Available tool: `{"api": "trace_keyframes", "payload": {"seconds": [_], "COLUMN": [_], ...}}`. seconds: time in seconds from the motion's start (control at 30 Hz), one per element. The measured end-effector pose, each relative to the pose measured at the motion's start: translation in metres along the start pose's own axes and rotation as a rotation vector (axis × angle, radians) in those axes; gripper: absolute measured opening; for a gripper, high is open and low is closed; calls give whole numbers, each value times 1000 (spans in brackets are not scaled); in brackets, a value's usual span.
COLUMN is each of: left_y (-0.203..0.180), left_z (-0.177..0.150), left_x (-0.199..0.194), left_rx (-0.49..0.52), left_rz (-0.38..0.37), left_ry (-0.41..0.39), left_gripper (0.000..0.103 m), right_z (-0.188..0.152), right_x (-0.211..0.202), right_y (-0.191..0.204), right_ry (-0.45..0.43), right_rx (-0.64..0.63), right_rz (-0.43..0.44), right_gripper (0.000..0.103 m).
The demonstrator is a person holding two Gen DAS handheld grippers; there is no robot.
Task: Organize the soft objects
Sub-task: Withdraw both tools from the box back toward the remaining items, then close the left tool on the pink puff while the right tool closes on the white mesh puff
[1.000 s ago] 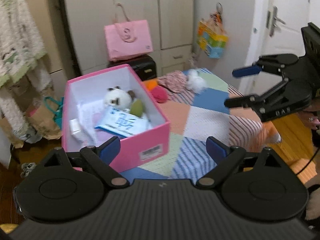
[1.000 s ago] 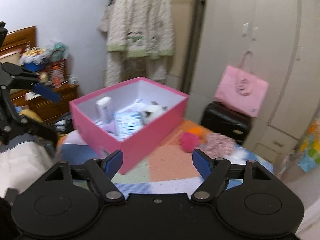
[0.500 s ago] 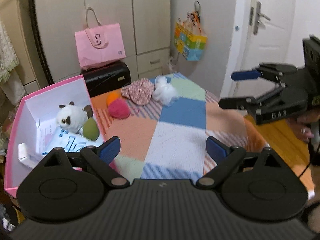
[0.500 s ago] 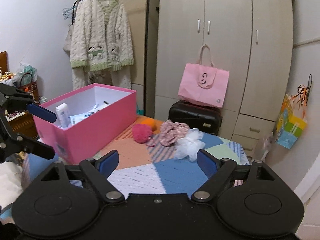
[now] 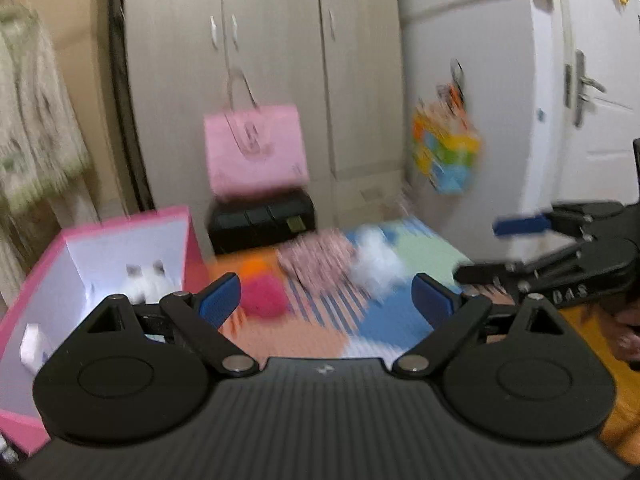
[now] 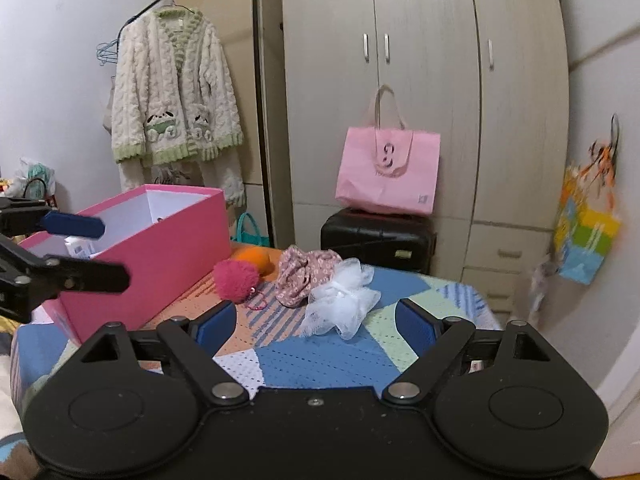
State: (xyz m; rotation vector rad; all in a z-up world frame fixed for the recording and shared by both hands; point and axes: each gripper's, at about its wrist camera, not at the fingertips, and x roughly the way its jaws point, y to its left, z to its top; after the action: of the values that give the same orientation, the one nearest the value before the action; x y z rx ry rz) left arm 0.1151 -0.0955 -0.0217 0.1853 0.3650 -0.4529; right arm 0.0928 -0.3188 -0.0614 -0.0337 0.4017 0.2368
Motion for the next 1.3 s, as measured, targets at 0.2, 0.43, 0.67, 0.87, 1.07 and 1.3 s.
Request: {"api": "trace_keyframes", "payload": {"seconds": [0.2,0.43,0.67,0.87,1.07,1.3], "left_y": [-3,-29,-8,16,21,28], "left_z": [-12,-11,-7,-17,-26,-38], "left_x": [43,92,144,174,181,188], "left_rx": [-75,70,-79,-181,-199,-212], "left_rz": [47,213,255,308,318,313], "left_ry": [12,-7,159,241,254,300], "left_gripper": [93,92,89,77,77,54], "right_z": [-6,5,23,19,13,2], "right_x": [43,69,92,123,146,160], "right_y": [-17,-48,-82,-65,-55,-47], "right_ry": [19,-50,-31,72,126,175], "right_rx": [49,4,106,87,75,18], "right_rz": [14,-21,74,133,142,174], "right_gripper": [89,89,89,89,89,86]}}
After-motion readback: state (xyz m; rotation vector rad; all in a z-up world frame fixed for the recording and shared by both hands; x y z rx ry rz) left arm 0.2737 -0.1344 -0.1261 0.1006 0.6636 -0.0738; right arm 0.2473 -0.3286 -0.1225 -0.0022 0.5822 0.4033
